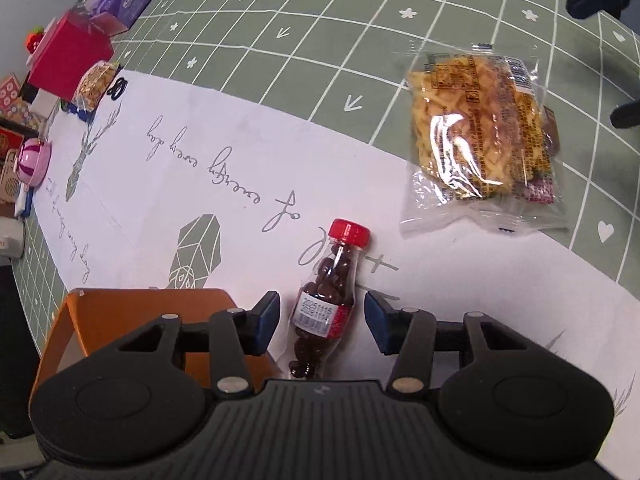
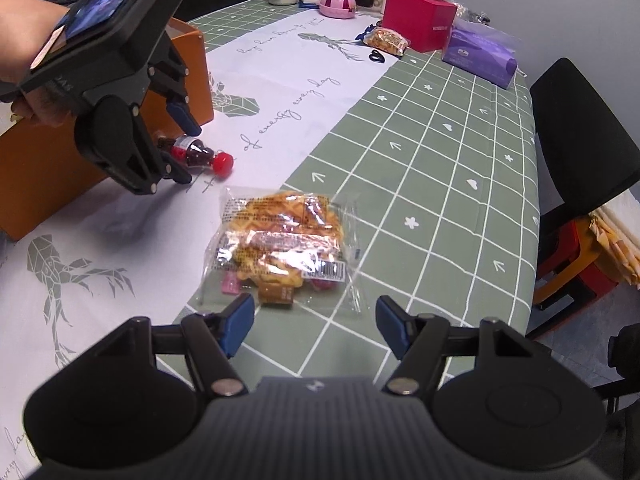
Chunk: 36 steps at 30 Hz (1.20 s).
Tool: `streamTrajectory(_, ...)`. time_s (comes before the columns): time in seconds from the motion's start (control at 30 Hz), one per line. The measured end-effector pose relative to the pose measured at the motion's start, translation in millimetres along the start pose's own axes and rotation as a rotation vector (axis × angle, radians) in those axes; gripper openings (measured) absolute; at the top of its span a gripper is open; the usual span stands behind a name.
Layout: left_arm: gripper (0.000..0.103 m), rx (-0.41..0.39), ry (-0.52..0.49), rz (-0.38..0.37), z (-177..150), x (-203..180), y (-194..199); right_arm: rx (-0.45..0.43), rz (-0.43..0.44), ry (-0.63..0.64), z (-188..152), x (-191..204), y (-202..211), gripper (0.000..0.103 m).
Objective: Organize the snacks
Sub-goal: 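Grasp the chocolate-ball bottle with the left gripper while the right gripper grasps the waffle packet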
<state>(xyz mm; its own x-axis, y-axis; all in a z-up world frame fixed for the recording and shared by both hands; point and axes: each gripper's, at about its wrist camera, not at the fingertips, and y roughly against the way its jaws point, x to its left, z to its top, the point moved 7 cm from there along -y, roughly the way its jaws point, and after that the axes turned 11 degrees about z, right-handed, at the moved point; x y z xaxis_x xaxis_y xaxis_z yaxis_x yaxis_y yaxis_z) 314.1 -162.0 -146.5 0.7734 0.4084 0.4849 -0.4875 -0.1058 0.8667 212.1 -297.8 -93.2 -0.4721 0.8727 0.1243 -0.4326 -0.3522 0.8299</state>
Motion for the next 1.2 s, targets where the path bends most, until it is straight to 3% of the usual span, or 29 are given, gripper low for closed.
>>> streamTrajectory(0.13, 0.041, 0.021, 0.065, -0.051, -2.0, -1.3, 1.6, -0.006, 0.005, -0.011, 1.6, -2.5, -1.8, 0.066)
streamTrajectory(0.27, 0.040, 0.054, 0.055, -0.080, -13.0, -12.7, 9.3, -0.007, 0.017, -0.024, 8.8, -2.2, -9.9, 0.068)
streamTrajectory(0.43, 0.038, 0.059, 0.100, -0.124, -30.9, -28.4, 22.0, -0.038, 0.040, -0.045, 22.9, 6.3, -19.2, 0.089)
streamTrajectory(0.63, 0.038, 0.073, 0.093, -0.116, -49.5, -45.9, 35.7, -0.007, 0.043, -0.042, 35.6, 17.6, -39.1, 0.099)
streamTrajectory(1.1, 0.038, 0.068, 0.086, -0.113, -71.0, -58.5, 49.0, 0.083, -0.042, -0.051, 45.5, 22.8, -86.2, 0.100)
streamTrajectory(1.2, 0.038, 0.064, 0.092, -0.116, -71.5, -57.5, 48.0, 0.093, -0.050, -0.038, 43.9, 22.3, -85.8, 0.092)
